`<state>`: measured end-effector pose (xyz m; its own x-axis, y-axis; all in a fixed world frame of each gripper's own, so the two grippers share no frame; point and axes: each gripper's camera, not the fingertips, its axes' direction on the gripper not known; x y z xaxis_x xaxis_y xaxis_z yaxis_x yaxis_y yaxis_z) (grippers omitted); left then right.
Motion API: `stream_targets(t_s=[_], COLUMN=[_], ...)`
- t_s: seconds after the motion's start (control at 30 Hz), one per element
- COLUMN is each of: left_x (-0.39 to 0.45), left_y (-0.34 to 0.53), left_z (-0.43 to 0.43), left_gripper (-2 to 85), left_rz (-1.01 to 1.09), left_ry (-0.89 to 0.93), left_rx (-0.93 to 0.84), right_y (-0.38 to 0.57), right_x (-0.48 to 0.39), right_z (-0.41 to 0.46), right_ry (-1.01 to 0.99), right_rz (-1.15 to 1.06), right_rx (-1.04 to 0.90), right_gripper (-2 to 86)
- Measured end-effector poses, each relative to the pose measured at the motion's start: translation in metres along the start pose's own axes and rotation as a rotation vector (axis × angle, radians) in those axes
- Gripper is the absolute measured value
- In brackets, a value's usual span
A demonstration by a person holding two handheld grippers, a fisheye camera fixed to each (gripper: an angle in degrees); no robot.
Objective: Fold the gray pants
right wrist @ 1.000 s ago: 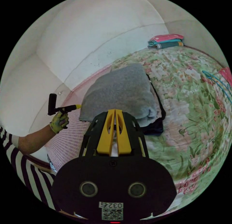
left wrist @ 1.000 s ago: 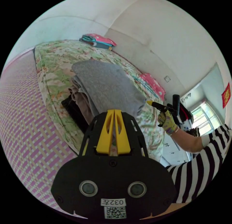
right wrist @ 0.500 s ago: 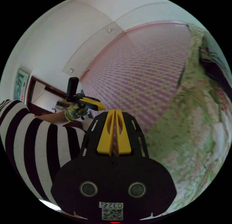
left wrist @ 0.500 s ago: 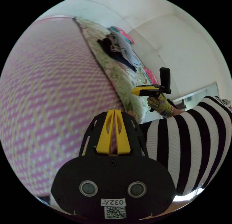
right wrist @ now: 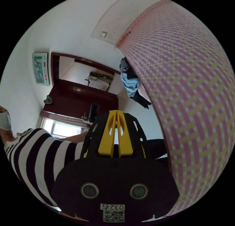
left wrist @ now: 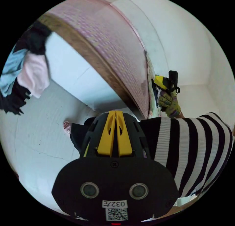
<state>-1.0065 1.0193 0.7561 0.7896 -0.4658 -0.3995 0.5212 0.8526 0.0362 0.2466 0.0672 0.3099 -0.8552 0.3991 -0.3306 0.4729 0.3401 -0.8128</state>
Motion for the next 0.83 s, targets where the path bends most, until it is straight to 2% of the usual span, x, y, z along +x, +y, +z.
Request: stream_targets(t_s=[0.13,0.3,0.43,0.6,0.7,0.83], left_x=[0.021,0.058,0.095,0.134,0.156,0.179], left_y=[0.033,0.022,-0.017,-0.059,-0.089,-0.127], left_z=[-0.051,-0.085,-0.112,-0.152,-0.184,-0.229], left_gripper=[-0.9,-0.9,-0.9,-0.9,-0.8,0.9], left_rz=[-0.114,-0.211,-0.303,-0.488,-0.527,-0.604], left_ry=[0.005,0.01,0.058,0.032,-0.048,-0.176], left_rx=[0.089,0.192,0.321,0.433,0.464,0.488], right_y=[-0.022,-0.04,-0.062,-0.094,-0.109,-0.116], right_x=[0.013,0.045,0.099,0.159,0.182,0.223], right_z=[0.045,0.058,0.041,0.021,0.009,0.004], right_ry=[0.054,0.215,0.201,0.191,0.214,0.198], right_rz=[-0.068,-0.129,-0.076,-0.036,-0.043,0.075], right_rx=[-0.092,-0.159,-0.065,0.048,0.125,0.205], right_gripper=[-1.0,-1.0,-1.0,-1.0,-1.0,-1.0])
